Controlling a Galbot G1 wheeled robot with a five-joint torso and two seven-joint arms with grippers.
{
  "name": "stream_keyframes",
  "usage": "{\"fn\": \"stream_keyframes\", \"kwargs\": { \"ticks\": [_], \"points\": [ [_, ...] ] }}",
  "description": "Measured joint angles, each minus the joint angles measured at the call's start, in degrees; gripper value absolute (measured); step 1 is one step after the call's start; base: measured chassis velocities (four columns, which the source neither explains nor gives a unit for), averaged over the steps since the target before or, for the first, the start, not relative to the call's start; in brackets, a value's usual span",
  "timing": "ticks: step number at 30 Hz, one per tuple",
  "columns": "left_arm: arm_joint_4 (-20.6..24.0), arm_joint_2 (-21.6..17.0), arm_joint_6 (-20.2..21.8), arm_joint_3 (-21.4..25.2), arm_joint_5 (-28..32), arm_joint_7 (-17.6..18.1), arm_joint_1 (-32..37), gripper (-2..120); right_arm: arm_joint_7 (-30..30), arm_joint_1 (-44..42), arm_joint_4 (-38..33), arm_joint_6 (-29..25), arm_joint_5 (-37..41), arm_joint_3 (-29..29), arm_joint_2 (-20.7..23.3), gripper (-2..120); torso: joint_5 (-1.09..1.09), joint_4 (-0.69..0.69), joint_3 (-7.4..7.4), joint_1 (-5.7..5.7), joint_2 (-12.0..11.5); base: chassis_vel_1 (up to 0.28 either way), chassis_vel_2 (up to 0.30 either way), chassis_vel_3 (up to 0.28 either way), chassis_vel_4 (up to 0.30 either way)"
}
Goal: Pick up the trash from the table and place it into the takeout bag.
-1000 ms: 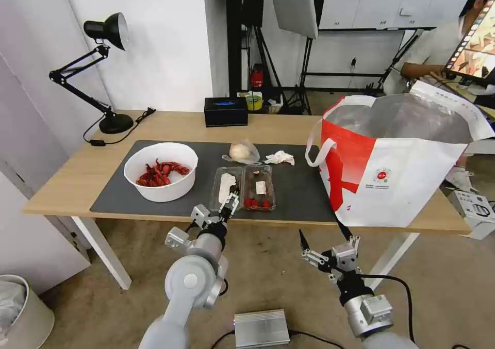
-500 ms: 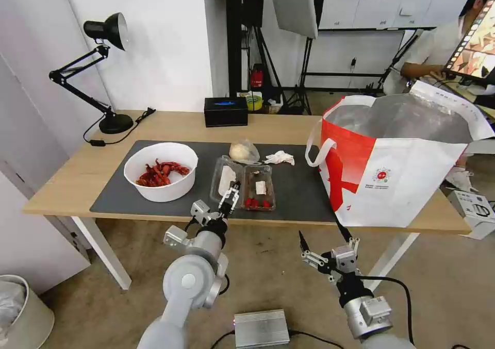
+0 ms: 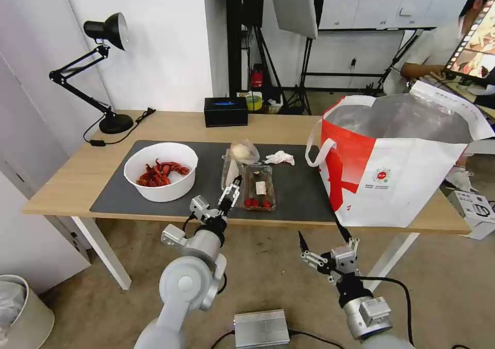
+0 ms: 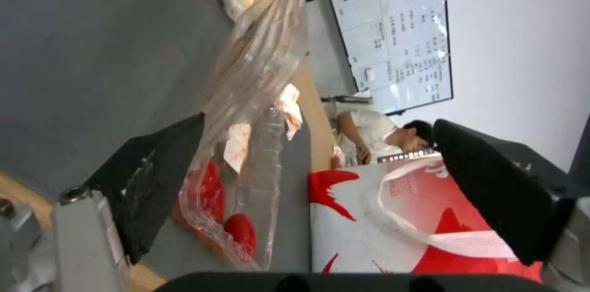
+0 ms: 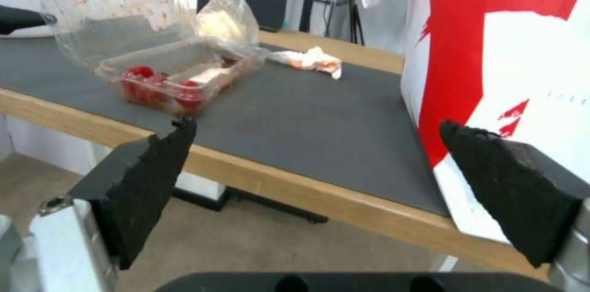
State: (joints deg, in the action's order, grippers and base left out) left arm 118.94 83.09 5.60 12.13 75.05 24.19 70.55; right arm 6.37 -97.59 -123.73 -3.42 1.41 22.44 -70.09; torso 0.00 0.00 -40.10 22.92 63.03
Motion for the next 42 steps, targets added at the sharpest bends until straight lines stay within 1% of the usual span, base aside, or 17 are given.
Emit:
{"fn": "stream_keyframes", "kwargs": {
  "ticks": [15, 22, 25, 29, 34, 38, 39, 40, 41, 42],
  "points": [
    [0.06, 0.04, -0.05, -1.50, -0.64, -2.35, -0.31, 100, 0.10, -0.73, 0.11, -0.57, -0.48, 0.03, -0.66, 100, 0.00, 0.00, 0.00, 0.00, 0.00, 0.000, 0.000, 0.000, 0.000],
    [0.08, 0.41, -0.05, -4.16, -1.75, -3.18, 0.36, 100, 0.59, -1.10, -0.08, -0.89, -0.39, 0.52, -0.78, 100, 0.00, 0.00, 0.00, 0.00, 0.00, 0.000, 0.000, 0.000, 0.000],
    [0.08, 0.73, -0.05, -6.08, -2.13, -3.67, 0.55, 100, 0.75, -1.33, -0.36, -1.05, -0.26, 1.06, -0.94, 100, 0.00, 0.00, 0.00, 0.00, 0.00, 0.000, 0.000, 0.000, 0.000],
    [0.03, 0.98, -0.04, -7.27, -2.56, -4.10, 0.40, 100, 0.78, -1.60, -0.50, -1.25, -0.19, 1.56, -1.14, 100, 0.00, 0.00, 0.00, 0.00, 0.00, 0.000, 0.000, 0.000, 0.000],
    [-0.18, 0.84, 0.27, -7.67, -3.93, -4.79, 0.06, 100, 0.82, -1.72, -0.65, -1.30, -0.15, 1.77, -1.27, 100, 0.00, 0.00, 0.00, 0.00, 0.00, 0.000, 0.000, 0.000, 0.000],
    [-0.63, -0.52, 1.16, -8.03, -6.93, -6.14, -0.80, 100, 0.98, -1.73, -0.67, -1.30, -0.06, 1.91, -1.29, 100, 0.00, 0.00, 0.00, 0.00, 0.00, 0.000, 0.000, 0.000, 0.000],
    [-1.06, -1.22, 1.34, -8.15, -8.78, -6.39, -1.40, 100, 1.01, -1.72, -0.68, -1.30, -0.05, 1.93, -1.30, 100, 0.00, 0.00, 0.00, 0.00, 0.00, 0.000, 0.000, 0.000, 0.000],
    [-1.75, -2.20, 1.55, -8.29, -11.84, -6.74, -2.26, 100, 1.03, -1.72, -0.69, -1.30, -0.04, 1.97, -1.31, 100, 0.00, 0.00, 0.00, 0.00, 0.00, 0.000, 0.000, 0.000, 0.000],
    [-2.76, -3.50, 1.66, -8.42, -16.45, -7.58, -3.25, 100, 1.05, -1.73, -0.71, -1.30, -0.03, 2.03, -1.36, 100, 0.00, 0.00, 0.00, 0.00, 0.00, 0.000, 0.000, 0.000, 0.000],
    [-2.76, -3.50, 1.66, -8.42, -16.45, -7.58, -3.25, 100, 1.05, -1.73, -0.71, -1.30, -0.03, 2.03, -1.36, 100, 0.00, 0.00, 0.00, 0.00, 0.00, 0.000, 0.000, 0.000, 0.000]
  ]
}}
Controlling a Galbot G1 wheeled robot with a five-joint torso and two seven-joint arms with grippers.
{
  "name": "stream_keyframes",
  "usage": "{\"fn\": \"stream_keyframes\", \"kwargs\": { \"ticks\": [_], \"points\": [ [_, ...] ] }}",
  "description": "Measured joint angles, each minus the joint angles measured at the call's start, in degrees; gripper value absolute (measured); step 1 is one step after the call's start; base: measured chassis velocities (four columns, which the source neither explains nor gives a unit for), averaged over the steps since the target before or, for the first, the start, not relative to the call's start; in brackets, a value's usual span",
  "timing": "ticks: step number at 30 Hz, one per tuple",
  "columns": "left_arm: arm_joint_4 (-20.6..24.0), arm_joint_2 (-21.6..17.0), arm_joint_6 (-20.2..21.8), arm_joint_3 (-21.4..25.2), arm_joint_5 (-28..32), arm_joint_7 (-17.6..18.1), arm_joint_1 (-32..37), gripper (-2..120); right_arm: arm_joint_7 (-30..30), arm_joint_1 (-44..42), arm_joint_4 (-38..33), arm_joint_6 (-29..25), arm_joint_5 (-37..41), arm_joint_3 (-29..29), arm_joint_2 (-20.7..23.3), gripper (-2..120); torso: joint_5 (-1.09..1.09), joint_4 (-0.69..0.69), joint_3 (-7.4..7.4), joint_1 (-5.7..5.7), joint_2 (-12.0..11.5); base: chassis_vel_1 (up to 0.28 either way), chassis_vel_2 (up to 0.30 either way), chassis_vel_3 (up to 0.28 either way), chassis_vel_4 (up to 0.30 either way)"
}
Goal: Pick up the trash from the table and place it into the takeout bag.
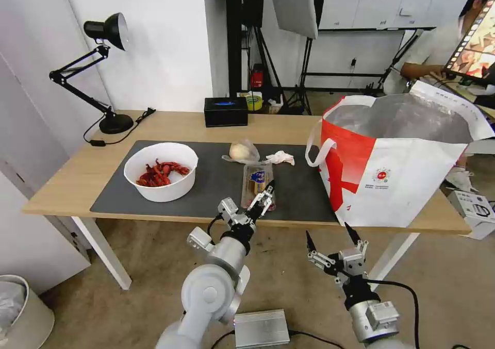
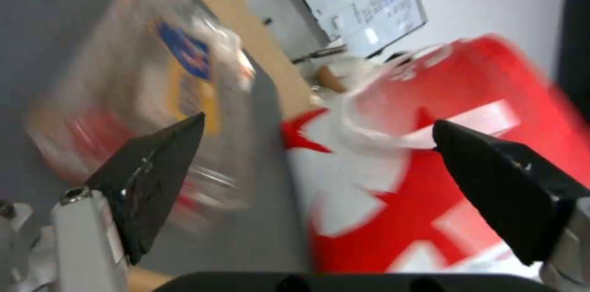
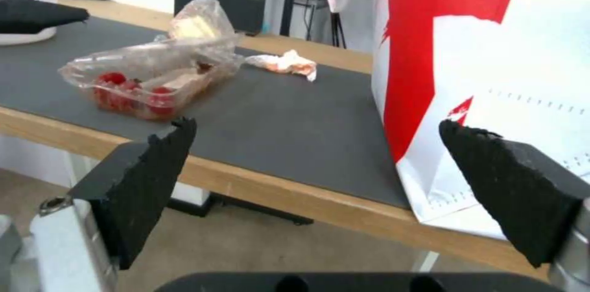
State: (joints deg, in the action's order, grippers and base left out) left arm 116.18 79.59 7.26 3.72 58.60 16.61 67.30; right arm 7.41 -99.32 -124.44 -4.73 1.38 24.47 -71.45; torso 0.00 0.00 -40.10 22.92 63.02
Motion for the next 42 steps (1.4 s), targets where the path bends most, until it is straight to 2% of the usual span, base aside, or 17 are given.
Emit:
{"fn": "stream_keyframes", "kwargs": {
  "ticks": [2, 3, 4, 5, 8, 9, 10, 13, 14, 16, 17, 19, 21, 23, 25, 28, 42],
  "points": [
    [-1.45, -2.92, 0.21, -0.26, -7.83, -2.44, -1.73, 93, 0.02, -0.11, -0.17, 0.00, 0.00, 0.14, -0.06, 100, 0.01, 0.00, 0.00, 0.00, 0.00, 0.000, 0.000, 0.000, 0.000],
    [-1.45, -2.92, 0.21, -0.26, -7.83, -2.44, -1.73, 93, 0.02, -0.11, -0.17, 0.00, 0.00, 0.14, -0.06, 100, 0.01, 0.00, 0.00, 0.00, 0.00, 0.000, 0.000, 0.000, 0.000],
    [-2.34, -5.83, 0.82, -0.58, -12.49, -3.82, -3.40, 87, 0.03, -0.27, -0.34, 0.00, -0.01, 0.31, -0.15, 100, 0.01, -0.01, 0.00, 0.00, 0.00, 0.000, 0.000, 0.000, 0.000],
    [-2.77, -7.66, 0.99, -0.71, -14.45, -4.50, -4.32, 81, 0.03, -0.40, -0.47, 0.00, -0.01, 0.49, -0.20, 100, 0.01, -0.01, 0.00, 0.00, 0.00, 0.000, 0.000, 0.000, 0.000],
    [-3.03, -9.21, 1.08, -0.90, -15.74, -4.99, -5.09, 78, 0.04, -0.48, -0.55, 0.00, -0.01, 0.71, -0.21, 100, 0.01, -0.01, 0.00, 0.00, 0.00, 0.000, 0.000, 0.000, 0.000],
    [-3.43, -11.60, 1.12, -1.16, -17.75, -5.98, -6.22, 71, 0.06, -0.58, -0.66, 0.00, -0.01, 0.99, -0.21, 100, 0.01, -0.01, 0.00, 0.00, 0.00, 0.000, 0.000, 0.000, 0.000],
    [-3.43, -11.60, 1.12, -1.16, -17.75, -5.98, -6.22, 71, 0.06, -0.58, -0.66, 0.00, -0.01, 0.99, -0.21, 100, 0.01, -0.01, 0.00, 0.00, 0.00, 0.000, 0.000, 0.000, 0.000],
    [-5.00, -16.71, -0.36, -3.59, -21.49, -10.18, -9.12, 52, 0.10, -0.58, -0.66, 0.01, 0.03, 1.20, -0.08, 100, 0.01, -0.02, 0.00, 0.00, 0.00, 0.000, 0.000, 0.000, 0.000],
    [-5.00, -16.71, -0.36, -3.59, -21.49, -10.18, -9.12, 52, 0.10, -0.58, -0.66, 0.01, 0.03, 1.20, -0.08, 100, 0.01, -0.02, 0.00, 0.00, 0.00, 0.000, 0.000, 0.000, 0.000],
    [-6.50, -18.98, -2.15, -6.77, -21.69, -11.95, -11.43, 42, 0.11, -0.38, -0.61, 0.08, 0.08, 1.08, -0.06, 100, 0.01, 0.00, -0.01, 0.00, 0.00, 0.000, 0.000, 0.000, 0.000],
    [-6.50, -18.98, -2.15, -6.77, -21.69, -11.95, -11.43, 42, 0.11, -0.38, -0.61, 0.08, 0.08, 1.08, -0.06, 100, 0.01, 0.00, -0.01, 0.00, 0.00, 0.000, 0.000, 0.000, 0.000],
    [-7.92, -20.22, -3.22, -9.01, -22.65, -13.60, -13.37, 32, 0.12, -0.24, -0.59, 0.16, 0.11, 0.89, -0.07, 100, 0.00, 0.00, 0.00, 0.00, 0.00, 0.000, 0.000, 0.000, 0.000],
    [-8.28, -20.52, -3.39, -9.68, -22.83, -13.99, -13.95, 29, 0.12, -0.22, -0.59, 0.18, 0.12, 0.82, -0.08, 100, 0.00, 0.00, 0.00, 0.00, 0.00, 0.000, 0.000, 0.000, 0.000],
    [-8.90, -20.94, -3.58, -11.42, -22.68, -14.60, -15.17, 18, 0.13, -0.19, -0.59, 0.26, 0.12, 0.66, -0.14, 100, 0.01, 0.00, -0.01, 0.00, 0.00, 0.000, 0.000, 0.000, 0.000],
    [-8.95, -20.98, -3.59, -11.68, -22.48, -14.67, -15.34, 16, 0.13, -0.19, -0.59, 0.27, 0.13, 0.64, -0.14, 100, 0.00, 0.00, 0.00, 0.00, 0.00, 0.000, 0.000, 0.000, 0.000],
    [-10.13, -20.70, -3.48, -13.50, -20.67, -14.75, -16.64, 0, 0.20, -0.28, -0.59, 0.31, 0.13, 0.62, -0.16, 100, 0.00, 0.00, 0.00, 0.00, 0.00, 0.000, 0.000, 0.000, 0.000],
    [-13.24, -19.96, -3.31, -16.07, -24.18, -15.29, -18.27, 0, 0.53, -0.39, -0.74, 0.65, 2.09, 1.44, 0.27, 100, 0.00, 0.00, 0.00, 0.00, 0.00, 0.000, 0.000, 0.000, 0.000]
  ]
}}
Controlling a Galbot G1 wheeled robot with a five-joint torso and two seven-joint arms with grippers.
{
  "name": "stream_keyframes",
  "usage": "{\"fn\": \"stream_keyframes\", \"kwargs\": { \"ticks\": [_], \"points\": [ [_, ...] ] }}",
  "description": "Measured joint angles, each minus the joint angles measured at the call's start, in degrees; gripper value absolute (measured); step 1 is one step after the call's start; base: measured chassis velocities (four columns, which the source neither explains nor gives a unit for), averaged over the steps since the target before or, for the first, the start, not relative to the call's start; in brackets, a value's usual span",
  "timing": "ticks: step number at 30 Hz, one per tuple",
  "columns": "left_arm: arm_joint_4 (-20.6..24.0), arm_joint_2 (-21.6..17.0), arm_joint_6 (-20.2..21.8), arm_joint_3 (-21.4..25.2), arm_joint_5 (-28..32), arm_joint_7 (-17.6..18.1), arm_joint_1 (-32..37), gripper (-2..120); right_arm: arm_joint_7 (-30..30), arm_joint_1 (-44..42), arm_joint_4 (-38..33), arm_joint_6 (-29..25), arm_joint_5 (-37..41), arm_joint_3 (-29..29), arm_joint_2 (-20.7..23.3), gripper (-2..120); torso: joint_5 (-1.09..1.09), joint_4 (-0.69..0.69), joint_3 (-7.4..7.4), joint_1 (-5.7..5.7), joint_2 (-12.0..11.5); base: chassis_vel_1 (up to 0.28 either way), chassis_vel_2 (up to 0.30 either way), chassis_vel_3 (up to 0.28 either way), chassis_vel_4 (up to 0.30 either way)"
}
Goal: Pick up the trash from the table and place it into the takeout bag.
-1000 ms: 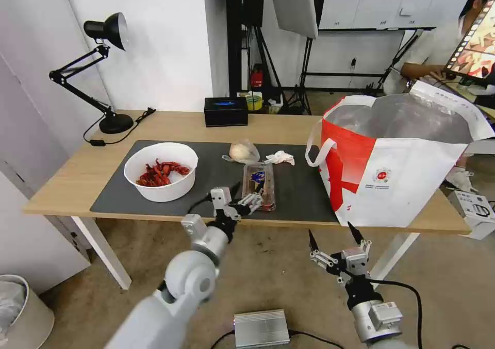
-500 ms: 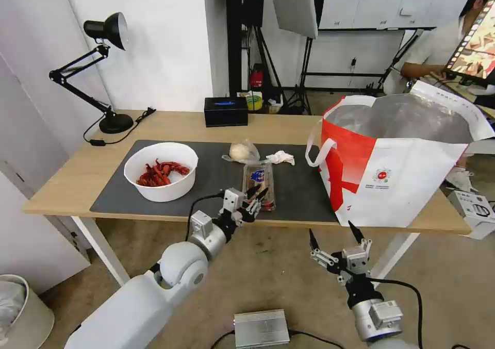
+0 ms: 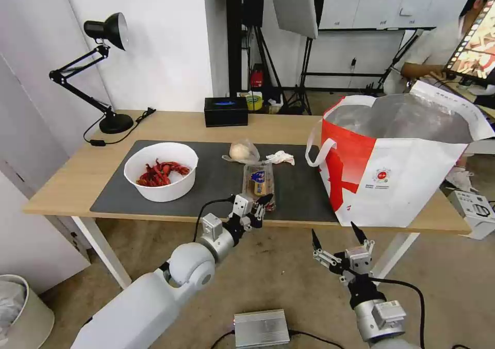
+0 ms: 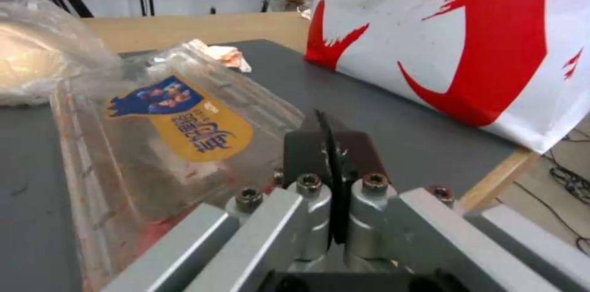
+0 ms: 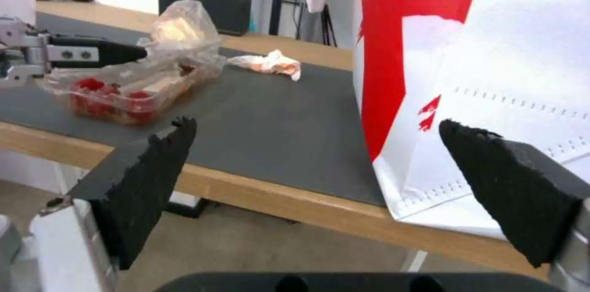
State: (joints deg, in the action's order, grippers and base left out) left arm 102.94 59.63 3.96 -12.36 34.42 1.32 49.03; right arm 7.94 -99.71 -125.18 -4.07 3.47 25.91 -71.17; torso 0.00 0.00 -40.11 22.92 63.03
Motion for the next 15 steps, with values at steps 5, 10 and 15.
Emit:
{"fn": "stream_keyframes", "kwargs": {
  "ticks": [5, 10, 15],
  "points": [
    [-0.17, -0.20, -0.03, 0.04, -0.30, 0.09, -0.12, 0, -0.42, 1.01, -0.49, 1.57, 3.85, -0.56, 0.37, 100, 0.00, 0.00, 0.00, 0.00, -0.01, 0.000, 0.000, 0.000, 0.000],
    [-0.52, -0.17, -0.29, 0.11, -0.74, 0.19, -0.12, 0, -1.51, 3.45, -1.67, 4.56, 12.24, -0.89, 1.73, 100, 0.00, 0.00, 0.00, 0.00, 0.00, 0.000, 0.000, 0.000, 0.000],
    [-0.66, -0.28, -0.45, 0.16, -0.98, 0.31, 0.02, 0, -0.90, 7.38, -3.55, 9.68, 25.17, -0.76, 3.16, 100, 0.00, 0.00, 0.00, 0.00, 0.00, 0.000, 0.000, 0.000, 0.000]
  ]
}}
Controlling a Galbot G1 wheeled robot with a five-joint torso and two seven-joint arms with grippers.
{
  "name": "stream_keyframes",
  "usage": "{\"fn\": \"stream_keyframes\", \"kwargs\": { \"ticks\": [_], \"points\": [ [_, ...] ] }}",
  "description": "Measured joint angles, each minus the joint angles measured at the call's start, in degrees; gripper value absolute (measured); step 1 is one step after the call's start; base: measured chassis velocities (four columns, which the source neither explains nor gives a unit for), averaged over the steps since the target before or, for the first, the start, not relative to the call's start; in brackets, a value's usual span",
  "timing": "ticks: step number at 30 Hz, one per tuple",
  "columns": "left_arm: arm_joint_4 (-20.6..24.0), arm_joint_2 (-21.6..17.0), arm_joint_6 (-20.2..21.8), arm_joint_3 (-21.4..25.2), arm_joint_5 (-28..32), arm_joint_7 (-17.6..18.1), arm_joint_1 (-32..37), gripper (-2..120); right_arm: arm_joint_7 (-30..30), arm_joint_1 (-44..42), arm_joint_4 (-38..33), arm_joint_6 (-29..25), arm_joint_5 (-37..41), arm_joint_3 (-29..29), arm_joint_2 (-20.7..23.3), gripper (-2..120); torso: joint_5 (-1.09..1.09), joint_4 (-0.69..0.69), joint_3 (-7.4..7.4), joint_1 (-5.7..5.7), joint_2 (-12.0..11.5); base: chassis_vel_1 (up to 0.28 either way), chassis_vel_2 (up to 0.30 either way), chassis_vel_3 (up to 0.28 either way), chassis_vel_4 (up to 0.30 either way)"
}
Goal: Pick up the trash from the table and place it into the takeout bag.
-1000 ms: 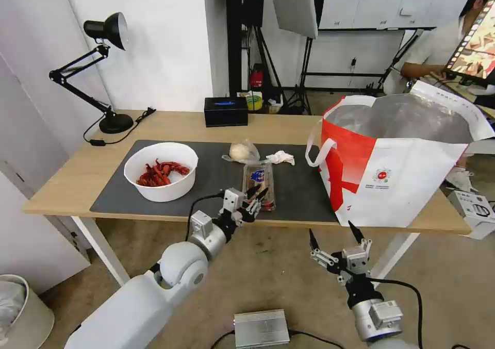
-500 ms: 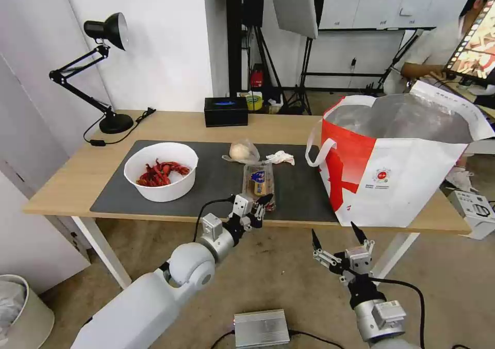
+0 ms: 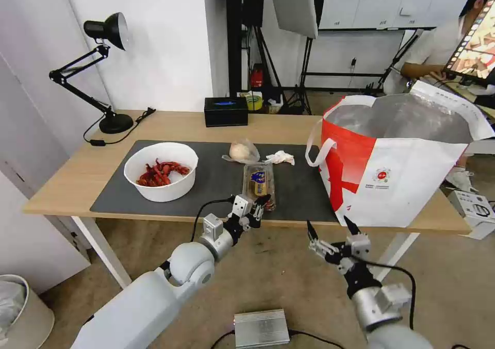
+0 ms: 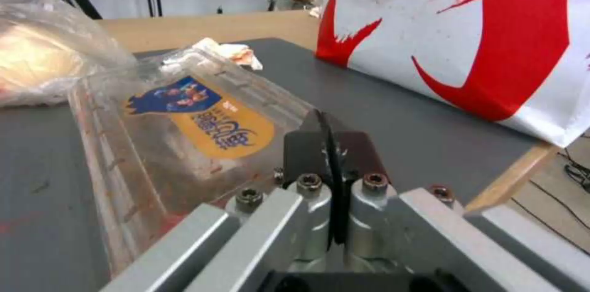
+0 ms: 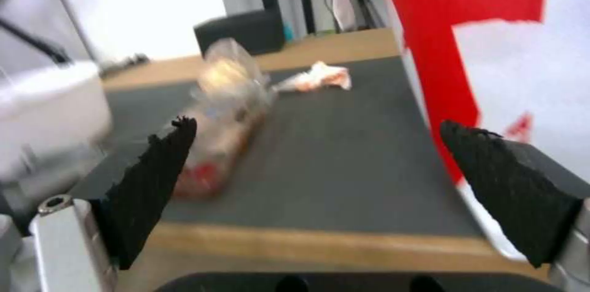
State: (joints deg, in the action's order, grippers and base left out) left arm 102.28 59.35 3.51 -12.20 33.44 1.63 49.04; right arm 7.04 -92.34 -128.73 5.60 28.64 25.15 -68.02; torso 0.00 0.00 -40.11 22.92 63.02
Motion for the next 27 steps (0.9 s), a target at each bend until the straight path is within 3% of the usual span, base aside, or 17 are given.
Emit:
{"fn": "stream_keyframes", "kwargs": {
  "ticks": [4, 5, 7, 8, 11, 17, 27],
  "points": [
    [0.04, -0.48, -0.02, 0.05, -0.10, 0.01, 0.18, 0, 1.19, 3.17, -0.98, 2.99, 8.77, 0.27, 0.62, 100, 0.00, 0.00, 0.00, 0.00, 0.00, 0.000, 0.000, 0.000, 0.000],
    [0.14, -0.71, -0.03, 0.06, -0.10, 0.01, 0.29, 0, 2.54, 5.31, -1.51, 5.25, 14.89, 0.37, 0.87, 100, 0.00, 0.00, 0.00, 0.00, 0.00, 0.000, 0.000, 0.000, 0.000],
    [0.18, -0.78, -0.04, 0.06, -0.10, 0.01, 0.32, 0, 3.14, 6.02, -1.66, 5.98, 16.87, 0.37, 0.91, 100, 0.00, 0.00, 0.00, 0.00, 0.00, 0.000, 0.000, 0.000, 0.000],
    [0.26, -0.97, -0.09, 0.07, -0.11, 0.01, 0.36, 0, 6.11, 9.20, -1.93, 8.27, 24.07, 0.19, 0.96, 100, 0.00, 0.00, 0.00, 0.00, 0.00, 0.000, 0.000, 0.000, 0.000],
    [0.30, -1.13, -0.14, 0.03, -0.09, 0.02, 0.36, 0, 10.52, 12.96, -1.86, 11.73, 29.87, -0.04, 0.77, 100, 0.00, -0.01, 0.00, 0.00, 0.00, 0.000, 0.000, 0.000, 0.000],
    [0.42, -1.15, -0.63, -0.24, 0.12, 0.09, 0.45, 0, 15.14, 16.99, -0.59, 19.29, 33.74, -0.16, 0.13, 100, 0.00, 0.00, 0.01, 0.00, 0.00, 0.000, 0.000, 0.000, 0.000],
    [0.80, -1.26, -1.10, -0.48, 0.60, 0.31, 0.40, 0, 15.07, 21.74, 2.82, 21.32, 38.94, -1.07, -0.51, 100, 0.00, 0.00, 0.00, 0.00, 0.00, 0.000, 0.000, 0.000, 0.000]
  ]
}}
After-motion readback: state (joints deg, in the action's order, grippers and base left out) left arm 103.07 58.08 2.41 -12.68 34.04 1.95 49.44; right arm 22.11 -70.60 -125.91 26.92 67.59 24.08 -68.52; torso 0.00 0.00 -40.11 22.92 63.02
